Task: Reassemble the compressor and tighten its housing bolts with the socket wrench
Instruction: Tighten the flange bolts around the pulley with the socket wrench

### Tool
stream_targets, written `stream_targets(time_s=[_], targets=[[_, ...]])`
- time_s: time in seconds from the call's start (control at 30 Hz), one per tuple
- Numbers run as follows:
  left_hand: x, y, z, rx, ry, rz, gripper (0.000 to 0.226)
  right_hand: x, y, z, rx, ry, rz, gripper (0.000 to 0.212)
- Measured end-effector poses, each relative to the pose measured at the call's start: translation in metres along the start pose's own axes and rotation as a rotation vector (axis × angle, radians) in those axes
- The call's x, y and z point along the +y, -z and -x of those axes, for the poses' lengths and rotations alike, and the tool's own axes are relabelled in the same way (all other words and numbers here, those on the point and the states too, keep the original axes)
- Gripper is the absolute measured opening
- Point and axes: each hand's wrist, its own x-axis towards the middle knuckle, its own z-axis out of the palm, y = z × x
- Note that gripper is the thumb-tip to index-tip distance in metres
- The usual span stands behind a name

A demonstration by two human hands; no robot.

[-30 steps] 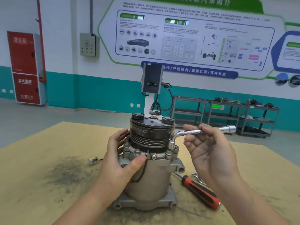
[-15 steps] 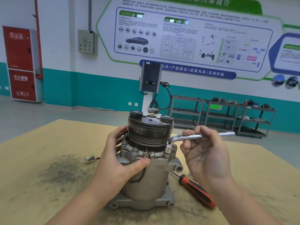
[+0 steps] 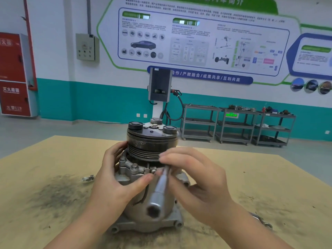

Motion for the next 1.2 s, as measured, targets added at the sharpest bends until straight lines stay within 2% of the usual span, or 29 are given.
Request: stream_targets(time_s=[0.07, 0.17, 0.33, 0.4, 0.5, 0.7, 0.87, 1.03, 1.2], targets=[[-0.002, 0.001, 0.0, -0.001, -0.012, -0.004, 0.08, -0.002, 0.003, -0.003, -0.045, -0.006, 0.052, 0.017], [-0.001, 0.002, 0.002, -0.01, 0.014, 0.0, 0.081, -0.003, 0.009, -0.007, 0.014, -0.099, -0.02, 0.015], [0.003, 0.003, 0.002, -0.026, 0.051, -0.017, 0.08, -0.009, 0.015, -0.023, 0.305, -0.478, -0.502, 0.009], [0.004, 0.002, 0.002, -0.026, 0.055, -0.025, 0.076, -0.006, 0.018, -0.025, 0.366, -0.641, -0.668, 0.009], [0.005, 0.001, 0.003, -0.022, 0.053, -0.032, 0.075, 0.0, 0.022, -0.026, 0.422, -0.787, -0.824, 0.019], [0.009, 0.001, 0.003, -0.023, 0.063, -0.02, 0.075, 0.005, 0.021, -0.026, 0.459, -0.921, -0.955, 0.021], [0.008, 0.0, 0.003, -0.016, 0.065, -0.037, 0.076, 0.008, 0.02, -0.025, 0.433, -1.004, -1.025, 0.007], [0.01, 0.0, 0.004, -0.012, 0.065, -0.035, 0.076, 0.014, 0.022, -0.028, 0.403, -1.13, -1.067, 0.01], [0.01, -0.001, 0.003, -0.005, 0.048, -0.048, 0.073, 0.017, 0.016, -0.023, 0.484, -1.156, -1.123, 0.01]])
